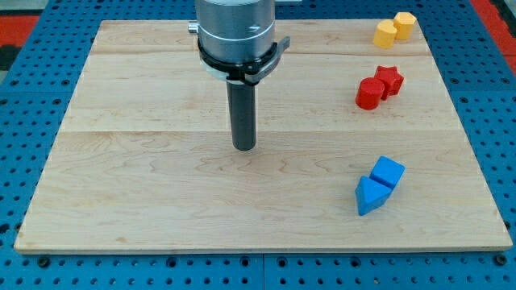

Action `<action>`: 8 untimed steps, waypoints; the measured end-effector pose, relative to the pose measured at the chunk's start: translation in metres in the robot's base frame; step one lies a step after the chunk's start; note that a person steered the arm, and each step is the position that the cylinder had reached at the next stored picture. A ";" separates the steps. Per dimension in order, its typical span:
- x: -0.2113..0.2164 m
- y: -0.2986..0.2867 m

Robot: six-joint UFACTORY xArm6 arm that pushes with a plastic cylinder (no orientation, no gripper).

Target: Separate the green circle from green star

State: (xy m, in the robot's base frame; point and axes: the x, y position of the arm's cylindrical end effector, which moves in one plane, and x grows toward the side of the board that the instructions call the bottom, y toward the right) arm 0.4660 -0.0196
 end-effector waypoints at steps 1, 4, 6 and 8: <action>0.000 0.008; 0.000 0.020; 0.009 0.030; -0.043 0.032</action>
State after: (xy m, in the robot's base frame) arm 0.4226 0.0127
